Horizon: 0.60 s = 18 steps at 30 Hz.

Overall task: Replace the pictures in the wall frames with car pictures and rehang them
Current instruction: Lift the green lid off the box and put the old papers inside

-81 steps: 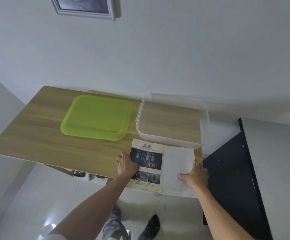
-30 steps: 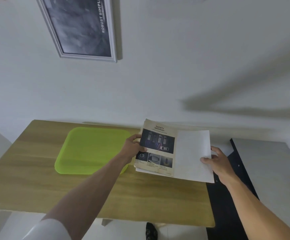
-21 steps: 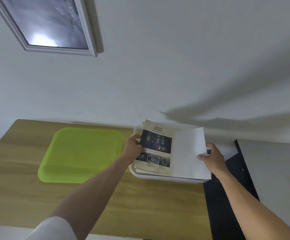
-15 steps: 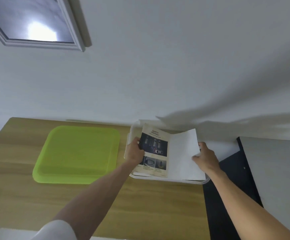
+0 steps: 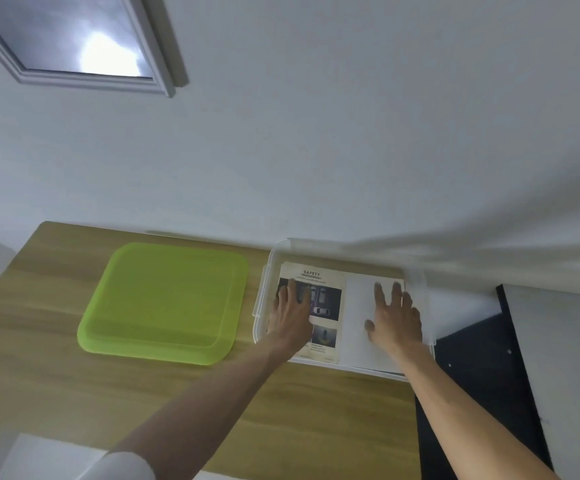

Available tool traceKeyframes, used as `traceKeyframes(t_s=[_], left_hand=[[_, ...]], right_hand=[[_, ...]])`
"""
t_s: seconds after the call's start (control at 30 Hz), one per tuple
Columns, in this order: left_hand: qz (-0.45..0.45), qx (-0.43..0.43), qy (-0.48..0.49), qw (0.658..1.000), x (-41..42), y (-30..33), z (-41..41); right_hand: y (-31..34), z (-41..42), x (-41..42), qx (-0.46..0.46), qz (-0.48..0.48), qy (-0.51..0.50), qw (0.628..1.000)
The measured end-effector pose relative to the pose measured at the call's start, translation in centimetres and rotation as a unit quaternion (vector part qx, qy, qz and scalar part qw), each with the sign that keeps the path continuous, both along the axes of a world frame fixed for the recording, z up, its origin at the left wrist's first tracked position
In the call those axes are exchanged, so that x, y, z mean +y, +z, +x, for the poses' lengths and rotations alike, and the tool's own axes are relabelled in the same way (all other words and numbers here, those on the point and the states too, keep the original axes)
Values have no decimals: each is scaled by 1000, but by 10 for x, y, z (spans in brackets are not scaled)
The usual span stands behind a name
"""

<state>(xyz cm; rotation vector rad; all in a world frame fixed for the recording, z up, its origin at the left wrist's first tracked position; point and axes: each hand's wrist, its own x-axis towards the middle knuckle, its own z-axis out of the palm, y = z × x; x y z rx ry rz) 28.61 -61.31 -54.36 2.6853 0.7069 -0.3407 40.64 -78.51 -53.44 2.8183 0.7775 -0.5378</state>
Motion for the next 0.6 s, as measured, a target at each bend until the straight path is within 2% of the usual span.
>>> traceKeyframes(t_s=[0.07, 0.13, 0.4, 0.5, 0.6], left_hand=[[-24, 60, -8, 998, 0, -3, -3], [-37, 85, 10, 996, 0, -8, -7], [-36, 60, 30, 997, -1, -13, -15], [-39, 32, 29, 998, 1, -7, -17], [-36, -68, 3, 997, 8, 8, -21]], right_hand=[[-7, -3, 0, 53, 15, -3, 998], [-12, -7, -3, 86, 12, -9, 996], [-10, -14, -5, 89, 40, -23, 995], [-5, -15, -3, 81, 41, -21, 996], [5, -17, 4, 60, 60, -8, 996]])
